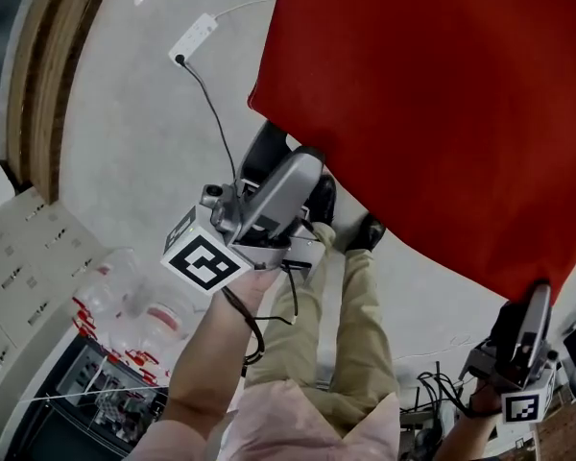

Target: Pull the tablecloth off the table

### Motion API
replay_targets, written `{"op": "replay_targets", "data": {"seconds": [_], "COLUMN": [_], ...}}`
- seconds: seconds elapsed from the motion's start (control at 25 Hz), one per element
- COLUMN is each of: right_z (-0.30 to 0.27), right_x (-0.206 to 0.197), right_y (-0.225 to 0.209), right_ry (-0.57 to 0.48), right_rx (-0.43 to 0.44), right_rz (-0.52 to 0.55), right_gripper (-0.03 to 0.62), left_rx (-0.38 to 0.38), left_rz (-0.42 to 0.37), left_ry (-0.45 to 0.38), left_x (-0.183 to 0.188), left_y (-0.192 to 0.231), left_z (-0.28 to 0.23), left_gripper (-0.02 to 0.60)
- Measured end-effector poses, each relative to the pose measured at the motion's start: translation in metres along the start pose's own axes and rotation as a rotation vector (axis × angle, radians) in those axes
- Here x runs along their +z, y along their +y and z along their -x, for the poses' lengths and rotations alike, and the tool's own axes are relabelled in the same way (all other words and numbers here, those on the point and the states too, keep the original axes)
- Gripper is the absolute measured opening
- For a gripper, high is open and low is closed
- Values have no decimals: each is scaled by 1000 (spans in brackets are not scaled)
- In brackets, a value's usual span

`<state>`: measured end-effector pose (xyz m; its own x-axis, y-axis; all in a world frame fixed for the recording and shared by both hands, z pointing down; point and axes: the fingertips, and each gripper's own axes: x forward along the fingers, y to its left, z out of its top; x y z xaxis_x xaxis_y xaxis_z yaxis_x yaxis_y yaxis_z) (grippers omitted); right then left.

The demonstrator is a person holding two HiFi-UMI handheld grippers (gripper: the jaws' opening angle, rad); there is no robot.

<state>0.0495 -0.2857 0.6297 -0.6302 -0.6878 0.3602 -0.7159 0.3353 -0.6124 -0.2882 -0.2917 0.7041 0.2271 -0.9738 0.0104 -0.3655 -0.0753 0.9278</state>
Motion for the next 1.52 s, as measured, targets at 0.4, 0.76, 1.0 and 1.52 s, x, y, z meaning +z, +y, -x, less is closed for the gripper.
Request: {"op": "replay_targets", "data": {"seconds": [0.4,0.76,1.0,1.52], "right_z": [-3,1,0,-18], "right_x": [3,5,4,6], "right_y": [4,2,2,27], "right_ry": [-16,-43,-39,49], "right_rx": [3,-8,-50,-129], "right_rz": [-2,4,25,44], "right_gripper": [28,28,28,25], "left_rx": [127,320,375,406], "left_rz": [8,-289,-440,-601], "left_ry": [-66,8,126,250], "left_x": [23,33,27,33], "left_y": [6,-6,-16,-70], "left_z": [-29,-26,-29,-22], "left_gripper": [515,282,72,43]}}
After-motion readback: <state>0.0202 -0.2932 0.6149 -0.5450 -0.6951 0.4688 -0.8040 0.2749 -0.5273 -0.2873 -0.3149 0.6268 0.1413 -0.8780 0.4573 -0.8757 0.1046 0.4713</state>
